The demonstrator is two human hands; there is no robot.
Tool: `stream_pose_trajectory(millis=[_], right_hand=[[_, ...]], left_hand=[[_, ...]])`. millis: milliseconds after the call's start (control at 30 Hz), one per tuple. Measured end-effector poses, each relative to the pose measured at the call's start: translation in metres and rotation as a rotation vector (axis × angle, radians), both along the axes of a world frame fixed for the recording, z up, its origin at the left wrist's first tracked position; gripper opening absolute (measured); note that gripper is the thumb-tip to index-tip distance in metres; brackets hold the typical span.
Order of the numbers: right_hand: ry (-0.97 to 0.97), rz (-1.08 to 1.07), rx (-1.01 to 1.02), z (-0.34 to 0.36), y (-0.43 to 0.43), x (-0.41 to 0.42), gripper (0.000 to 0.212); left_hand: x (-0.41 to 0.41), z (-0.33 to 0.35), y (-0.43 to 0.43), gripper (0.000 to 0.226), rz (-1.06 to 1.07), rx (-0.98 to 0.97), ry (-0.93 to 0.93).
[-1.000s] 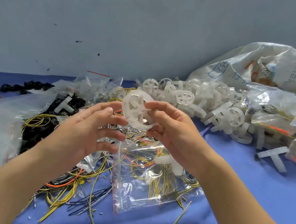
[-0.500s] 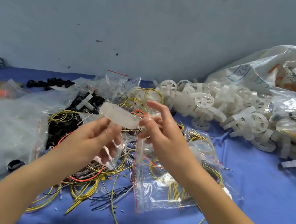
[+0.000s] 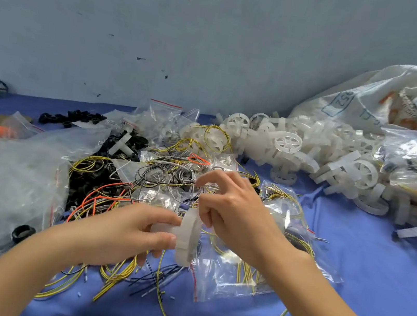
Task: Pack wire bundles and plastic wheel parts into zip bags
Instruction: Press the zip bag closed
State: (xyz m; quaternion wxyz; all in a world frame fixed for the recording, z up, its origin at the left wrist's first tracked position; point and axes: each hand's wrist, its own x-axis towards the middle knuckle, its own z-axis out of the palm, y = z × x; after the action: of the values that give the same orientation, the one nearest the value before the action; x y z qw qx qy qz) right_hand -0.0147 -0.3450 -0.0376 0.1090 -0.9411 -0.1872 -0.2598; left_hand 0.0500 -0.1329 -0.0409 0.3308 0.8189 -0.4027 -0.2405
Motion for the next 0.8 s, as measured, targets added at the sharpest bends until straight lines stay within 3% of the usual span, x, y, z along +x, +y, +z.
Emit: stream_pose_trajectory(millis=[133, 300, 433, 800], right_hand=[[-0.054, -0.024, 0.079, 0.001, -0.006, -0.004, 0.024], [0.073, -0.034, 0.067, -0.005, -0.014, -0.006, 0.04], [0.056, -0.044, 0.084, -0.009, -0.015, -0.005, 0.046], [0.007, -0.031, 0.1, -0.009, -0.013, -0.003, 0.026]], left_hand=[[-0.004, -0.004, -0.009, 0.024, -0.065, -0.079, 0.229], [-0.004, -0.011, -0.014, 0.025, -0.013, -0.108, 0.402], [-0.004, -0.013, -0.014, 0.021, 0.008, -0.252, 0.66], [-0.013, -0.027, -0.025, 0.035, -0.038, -0.453, 1.049]])
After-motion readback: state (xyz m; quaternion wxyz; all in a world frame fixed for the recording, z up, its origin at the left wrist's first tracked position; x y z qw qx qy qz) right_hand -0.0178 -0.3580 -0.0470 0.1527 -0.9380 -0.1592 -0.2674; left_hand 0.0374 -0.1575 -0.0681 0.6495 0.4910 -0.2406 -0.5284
